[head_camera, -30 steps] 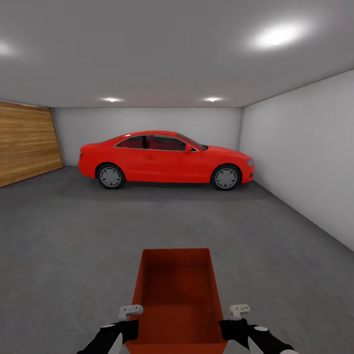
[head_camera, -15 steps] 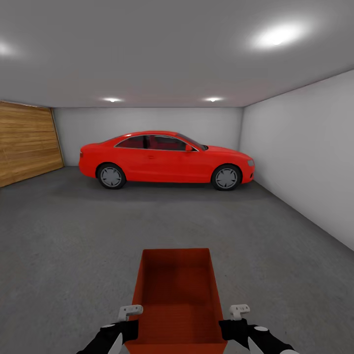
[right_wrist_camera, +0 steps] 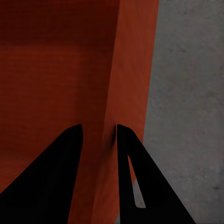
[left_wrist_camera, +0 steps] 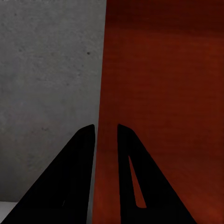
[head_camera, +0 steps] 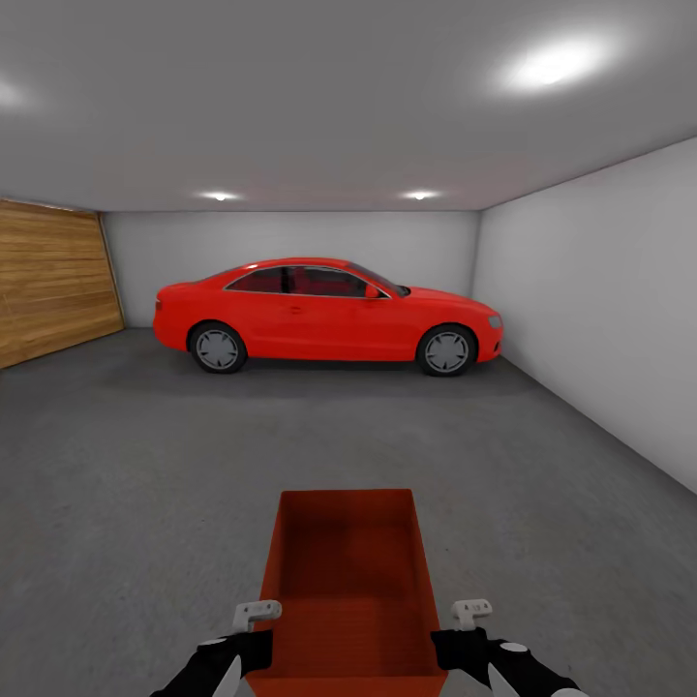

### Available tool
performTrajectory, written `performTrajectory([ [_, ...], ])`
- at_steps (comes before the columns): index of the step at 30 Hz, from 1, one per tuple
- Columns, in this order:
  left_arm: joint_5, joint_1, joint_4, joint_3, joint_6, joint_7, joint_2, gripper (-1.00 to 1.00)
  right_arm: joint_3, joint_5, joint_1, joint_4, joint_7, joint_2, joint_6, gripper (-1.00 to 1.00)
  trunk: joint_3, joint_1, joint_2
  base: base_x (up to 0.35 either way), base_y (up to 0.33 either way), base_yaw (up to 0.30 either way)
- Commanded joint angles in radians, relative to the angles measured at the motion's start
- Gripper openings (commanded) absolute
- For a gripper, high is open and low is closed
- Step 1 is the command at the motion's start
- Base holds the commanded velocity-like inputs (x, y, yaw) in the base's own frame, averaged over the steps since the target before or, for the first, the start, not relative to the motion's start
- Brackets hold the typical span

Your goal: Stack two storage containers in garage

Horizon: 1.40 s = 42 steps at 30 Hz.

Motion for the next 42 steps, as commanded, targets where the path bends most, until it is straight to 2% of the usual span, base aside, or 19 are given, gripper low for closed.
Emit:
performTrajectory([
  [1, -0.021, 0.000, -0.004, 0.000, -0.038, 0.028, 0.018, -1.00, 0.031, 0.013, 0.000, 0.004, 0.005, 0.000, -0.003, -1.00, -0.001, 0.000, -0.001, 0.011, 0.000, 0.000],
  [20, -0.020, 0.000, -0.004, 0.000, -0.039, 0.028, 0.018, -1.00, 0.031, 0.013, 0.000, 0.004, 0.005, 0.000, -0.004, -1.00, -0.001, 0.000, -0.001, 0.001, -0.028, 0.000],
  [21, -0.002, 0.006, -0.001, 0.007, -0.002, 0.001, -0.007, -1.00, -0.002, 0.008, 0.000, 0.006, -0.001, 0.006, -0.002, -1.00, -0.001, 0.000, -0.001, 0.000, 0.000, 0.000],
  [23, -0.011, 0.017, -0.001, 0.031, -0.007, 0.001, -0.012, -1.00, 0.006, 0.004, 0.000, 0.012, -0.005, 0.008, -0.002, -1.00, -0.001, 0.000, -0.001, 0.000, 0.000, 0.000],
  [33, -0.031, 0.022, 0.000, 0.056, -0.008, -0.002, -0.012, -1.00, 0.039, -0.026, 0.001, 0.028, -0.004, 0.006, -0.004, -1.00, -0.001, 0.000, -0.001, 0.000, 0.000, 0.000],
  [42, -0.029, 0.023, 0.000, 0.056, -0.008, -0.003, -0.010, -1.00, 0.040, -0.026, 0.001, 0.029, -0.003, 0.003, -0.004, -1.00, -0.001, 0.000, -0.001, 0.000, 0.000, 0.000],
])
